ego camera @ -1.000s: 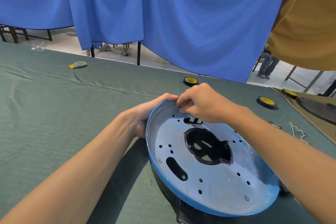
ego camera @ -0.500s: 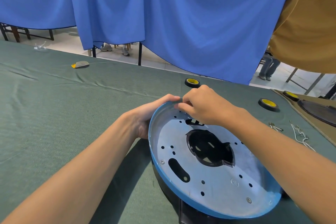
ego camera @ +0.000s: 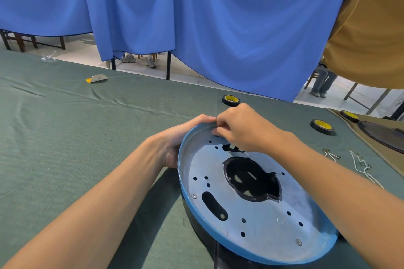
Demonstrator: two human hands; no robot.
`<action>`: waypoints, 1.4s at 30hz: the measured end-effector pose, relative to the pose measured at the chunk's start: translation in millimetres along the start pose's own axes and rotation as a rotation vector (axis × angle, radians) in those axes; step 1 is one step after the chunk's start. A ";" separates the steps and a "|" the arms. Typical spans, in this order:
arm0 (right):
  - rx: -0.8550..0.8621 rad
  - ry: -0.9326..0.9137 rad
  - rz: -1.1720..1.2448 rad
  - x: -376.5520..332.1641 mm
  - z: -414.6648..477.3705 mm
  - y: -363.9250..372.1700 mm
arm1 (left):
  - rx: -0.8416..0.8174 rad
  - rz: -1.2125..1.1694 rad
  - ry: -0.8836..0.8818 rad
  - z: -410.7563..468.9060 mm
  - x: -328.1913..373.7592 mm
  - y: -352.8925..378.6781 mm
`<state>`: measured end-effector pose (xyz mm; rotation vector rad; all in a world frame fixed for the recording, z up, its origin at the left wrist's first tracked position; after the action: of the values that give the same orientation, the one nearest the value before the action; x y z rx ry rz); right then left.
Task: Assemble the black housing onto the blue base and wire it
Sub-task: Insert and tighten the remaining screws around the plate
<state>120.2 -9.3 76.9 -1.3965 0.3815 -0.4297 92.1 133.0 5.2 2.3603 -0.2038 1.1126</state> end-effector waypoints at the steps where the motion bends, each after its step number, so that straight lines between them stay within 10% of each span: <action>1: 0.003 -0.003 0.001 -0.5 -0.1 -0.4 | -0.004 -0.001 -0.001 0.0 -0.2 -0.3; 20: 0.012 -0.036 0.169 4.5 3.6 -6.2 | 0.006 -0.078 -0.034 0.4 -2.6 -2.9; 42: -0.156 -0.066 -0.182 -14.1 5.8 0.2 | -0.024 -0.066 0.000 7.8 -3.2 -9.9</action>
<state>110.9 2.8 77.5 -1.5999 0.2389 -0.5094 98.7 137.1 -5.2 2.3289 -0.1373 1.0733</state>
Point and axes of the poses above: each hand's wrist, its own z-axis towards the middle knuckle, its own y-axis out of the palm, x = y × z, the point moved 2 cm from there along z, towards the middle knuckle, and after that the axes turned 12 degrees about -y, right-handed, at the moved point
